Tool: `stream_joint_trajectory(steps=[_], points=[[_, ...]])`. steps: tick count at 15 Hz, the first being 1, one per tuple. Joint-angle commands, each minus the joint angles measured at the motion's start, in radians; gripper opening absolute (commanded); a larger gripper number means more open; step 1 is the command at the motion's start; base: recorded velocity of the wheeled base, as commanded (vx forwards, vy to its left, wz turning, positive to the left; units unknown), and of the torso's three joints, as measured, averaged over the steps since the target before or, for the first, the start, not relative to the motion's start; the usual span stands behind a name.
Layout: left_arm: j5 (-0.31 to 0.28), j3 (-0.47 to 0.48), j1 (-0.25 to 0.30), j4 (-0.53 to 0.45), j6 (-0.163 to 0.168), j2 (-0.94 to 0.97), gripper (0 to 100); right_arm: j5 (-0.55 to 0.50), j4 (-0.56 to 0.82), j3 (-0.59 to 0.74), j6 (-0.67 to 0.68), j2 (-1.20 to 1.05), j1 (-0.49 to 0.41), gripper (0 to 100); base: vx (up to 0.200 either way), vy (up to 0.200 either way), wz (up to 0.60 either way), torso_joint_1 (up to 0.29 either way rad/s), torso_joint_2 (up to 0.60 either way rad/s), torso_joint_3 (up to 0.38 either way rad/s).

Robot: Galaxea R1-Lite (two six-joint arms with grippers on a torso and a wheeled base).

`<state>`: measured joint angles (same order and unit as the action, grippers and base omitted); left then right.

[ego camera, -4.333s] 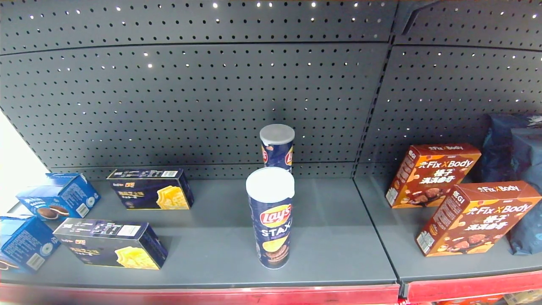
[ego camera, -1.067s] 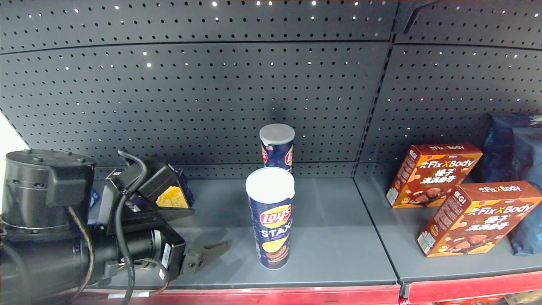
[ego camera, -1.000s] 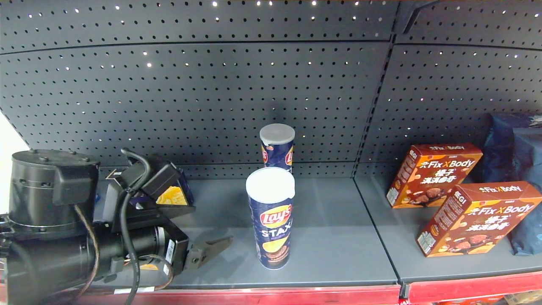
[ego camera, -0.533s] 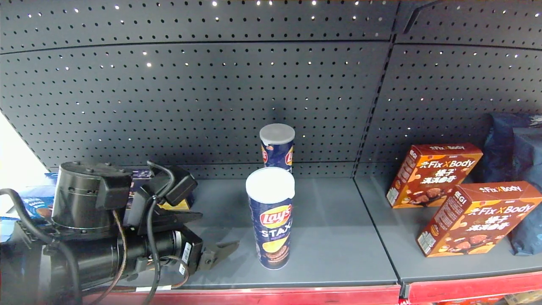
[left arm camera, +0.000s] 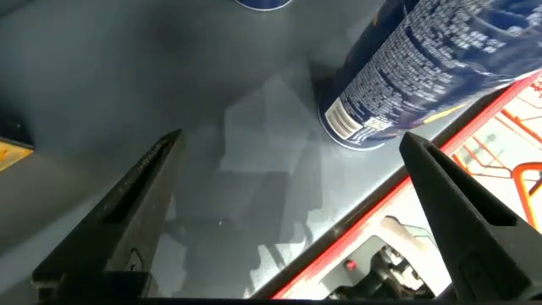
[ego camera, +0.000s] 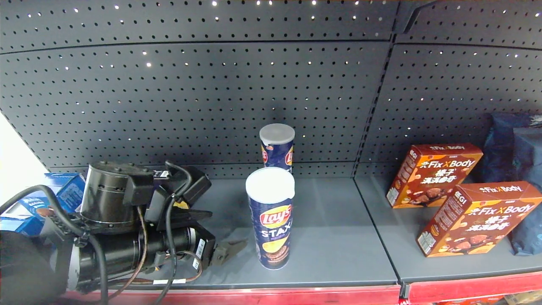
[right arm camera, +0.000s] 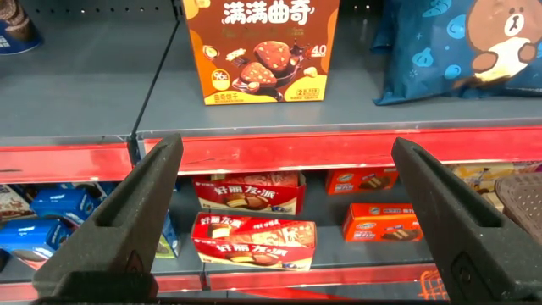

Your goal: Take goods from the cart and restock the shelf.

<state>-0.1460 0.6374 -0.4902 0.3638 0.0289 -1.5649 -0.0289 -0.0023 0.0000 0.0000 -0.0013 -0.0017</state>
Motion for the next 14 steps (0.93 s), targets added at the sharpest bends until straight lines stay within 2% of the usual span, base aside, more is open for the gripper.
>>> stream_joint_trajectory(steps=[1, 14], points=[[0.000, 0.022, 0.001, 0.000, 0.000, -0.027, 100, 0.000, -0.001, 0.000, 0.000, 0.001, 0.000, 100, 0.000, 0.000, 0.00, 0.000, 0.00, 0.000], [0.000, 0.136, -0.002, 0.000, 0.002, -0.113, 100, 0.000, -0.001, 0.000, 0.000, 0.001, 0.000, 100, 0.000, 0.000, 0.00, 0.000, 0.00, 0.000]])
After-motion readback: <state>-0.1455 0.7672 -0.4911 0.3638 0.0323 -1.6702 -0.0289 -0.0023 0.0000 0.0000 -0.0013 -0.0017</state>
